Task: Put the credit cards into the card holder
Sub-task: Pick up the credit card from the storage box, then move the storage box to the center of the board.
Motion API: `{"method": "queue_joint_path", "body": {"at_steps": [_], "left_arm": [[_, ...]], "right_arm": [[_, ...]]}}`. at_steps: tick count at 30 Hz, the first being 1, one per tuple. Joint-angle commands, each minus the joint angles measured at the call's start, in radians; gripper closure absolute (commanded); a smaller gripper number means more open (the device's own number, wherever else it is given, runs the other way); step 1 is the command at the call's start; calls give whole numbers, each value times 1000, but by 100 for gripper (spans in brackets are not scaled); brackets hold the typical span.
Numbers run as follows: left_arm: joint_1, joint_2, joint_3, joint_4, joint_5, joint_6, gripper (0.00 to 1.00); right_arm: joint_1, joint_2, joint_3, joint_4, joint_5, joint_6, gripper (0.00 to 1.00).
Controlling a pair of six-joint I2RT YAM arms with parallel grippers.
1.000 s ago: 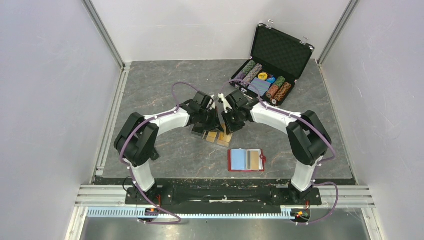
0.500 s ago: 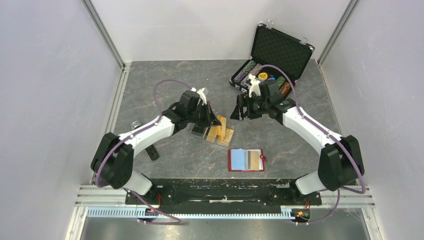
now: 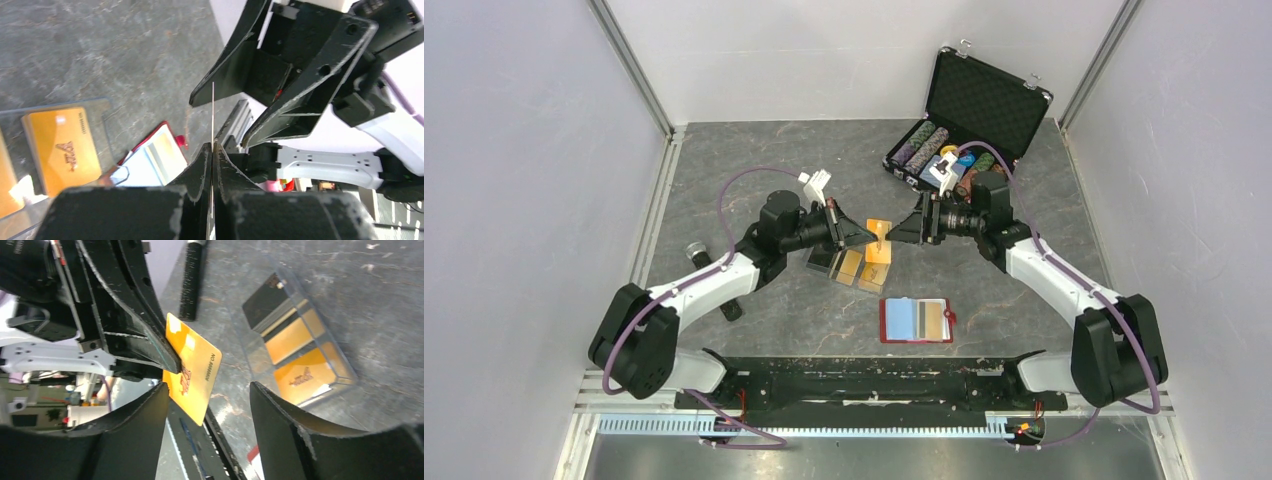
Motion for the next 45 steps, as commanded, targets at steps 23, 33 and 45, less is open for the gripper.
{"method": "queue_joint_path", "body": {"at_steps": [23, 33, 45], "left_arm": [[-16, 41, 51, -121, -14, 3, 67], [-204, 329, 442, -688, -158, 276, 70], [-354, 684, 863, -1113, -523, 483, 70]], "right_arm": [[-87, -87, -136, 140, -8, 131, 100], [-204, -193, -122, -254, 214, -127, 100], [-204, -229, -84, -415, 365, -244, 100]]}}
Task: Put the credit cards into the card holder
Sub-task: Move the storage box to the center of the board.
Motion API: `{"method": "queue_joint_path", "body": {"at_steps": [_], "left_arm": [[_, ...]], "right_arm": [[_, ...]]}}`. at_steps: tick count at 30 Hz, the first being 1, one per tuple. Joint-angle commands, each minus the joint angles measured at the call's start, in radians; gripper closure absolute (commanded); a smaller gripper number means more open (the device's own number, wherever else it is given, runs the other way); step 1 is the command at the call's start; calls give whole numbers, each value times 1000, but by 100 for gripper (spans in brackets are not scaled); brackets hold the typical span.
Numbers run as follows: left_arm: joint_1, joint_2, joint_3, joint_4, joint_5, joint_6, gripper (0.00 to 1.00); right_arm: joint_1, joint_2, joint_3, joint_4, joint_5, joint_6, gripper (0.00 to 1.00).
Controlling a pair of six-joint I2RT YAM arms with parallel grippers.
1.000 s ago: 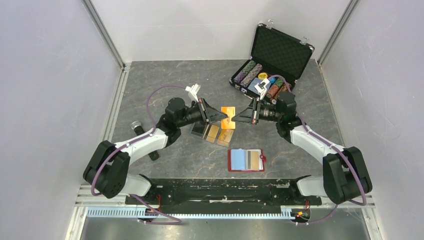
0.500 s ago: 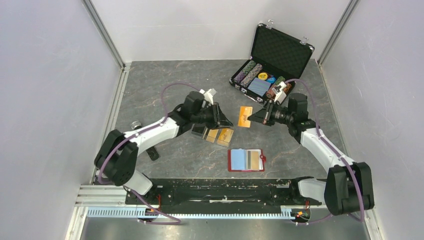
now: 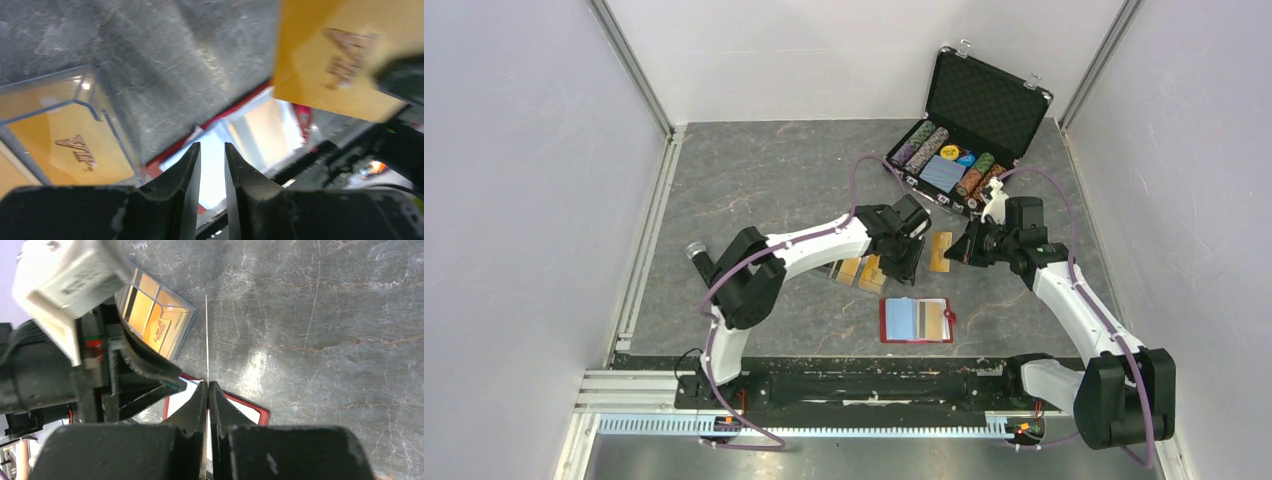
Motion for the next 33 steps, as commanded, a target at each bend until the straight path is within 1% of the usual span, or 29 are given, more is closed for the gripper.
{"method": "queue_joint_path", "body": {"at_steps": [1, 5, 8, 16, 20, 23, 26, 29, 31, 33], "left_arm": [[1, 83, 93, -188, -178, 106, 70], [6, 125, 130, -218, -252, 103, 70], [21, 161, 154, -246, -277, 101, 74], [130, 187, 141, -251, -304, 101, 75], [182, 206, 177, -228, -256, 112, 72], [188, 234, 246, -230, -214, 129, 68], [187, 233, 290, -227, -142, 134, 65], [182, 180, 264, -202, -97, 133, 64], [182, 118, 208, -170, -73, 117, 61], [182, 52, 131, -130, -39, 96, 60]], "right_arm": [[-2, -13, 40, -34, 30, -50, 100], [-2, -6, 43, -43, 23, -66, 100], [-2, 4, 43, -50, 5, -79, 100], [-2, 15, 37, -54, -40, -89, 100], [-3, 16, 35, -60, -55, -101, 100], [-2, 15, 32, -60, -67, -103, 100], [-2, 12, 33, -60, -78, -102, 100], [-2, 8, 27, -58, -90, -95, 100], [0, 9, 11, -49, -116, -85, 100], [1, 8, -6, -36, -135, -72, 100]]}}
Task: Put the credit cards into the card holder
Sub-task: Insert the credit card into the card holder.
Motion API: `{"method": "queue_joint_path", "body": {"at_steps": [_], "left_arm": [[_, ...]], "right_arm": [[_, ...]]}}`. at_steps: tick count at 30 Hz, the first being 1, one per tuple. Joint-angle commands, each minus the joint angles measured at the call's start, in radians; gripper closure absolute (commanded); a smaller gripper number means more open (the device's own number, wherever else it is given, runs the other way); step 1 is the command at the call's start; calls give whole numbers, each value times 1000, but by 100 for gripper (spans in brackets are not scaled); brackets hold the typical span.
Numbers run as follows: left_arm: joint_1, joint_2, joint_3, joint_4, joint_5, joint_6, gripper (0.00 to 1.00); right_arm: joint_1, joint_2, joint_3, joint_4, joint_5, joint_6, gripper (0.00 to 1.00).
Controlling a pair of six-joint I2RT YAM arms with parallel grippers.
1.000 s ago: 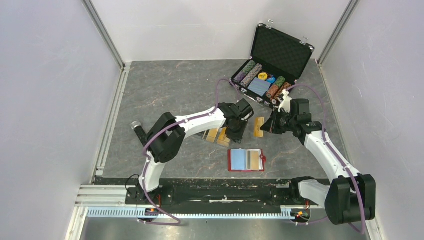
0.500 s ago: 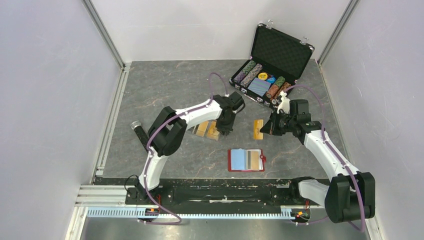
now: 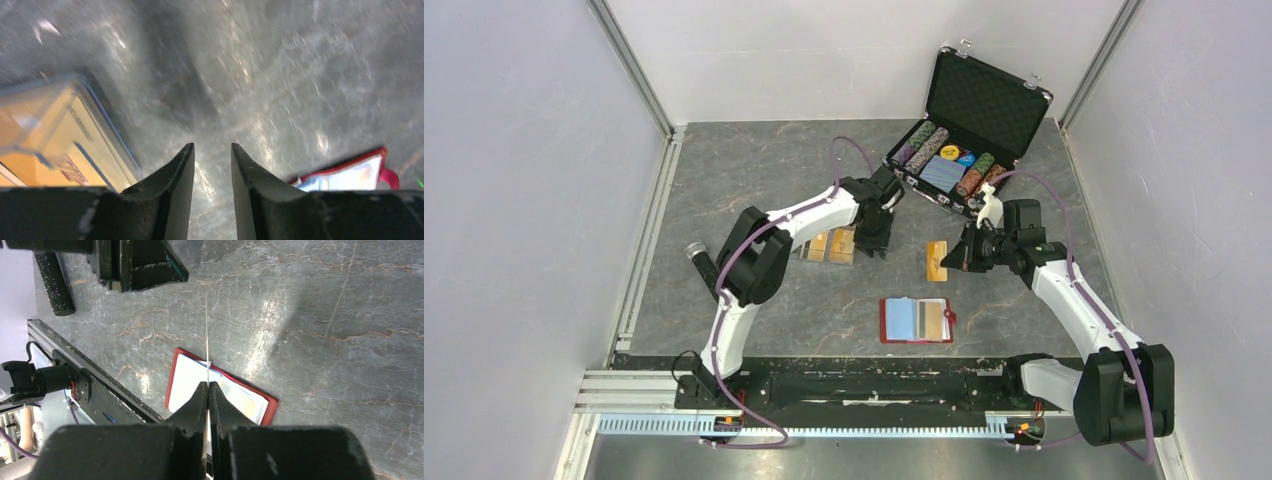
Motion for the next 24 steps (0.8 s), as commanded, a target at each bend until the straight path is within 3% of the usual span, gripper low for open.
{"method": "queue_joint_path", "body": {"at_steps": [1, 10, 14, 24], "left_arm": [[-7, -195, -116, 91, 104, -4, 60], [-84, -446, -502, 230, 191, -93, 65], [-123, -480, -635, 328, 228, -151, 68], [-218, -406, -690, 411, 222, -207, 73]], "right_arm": [[3, -13, -17, 38, -65, 18, 100], [94, -70, -146, 134, -103, 151, 100], [138, -108, -235, 200, -92, 229, 100], [148, -200, -397, 248, -33, 263, 100]]}}
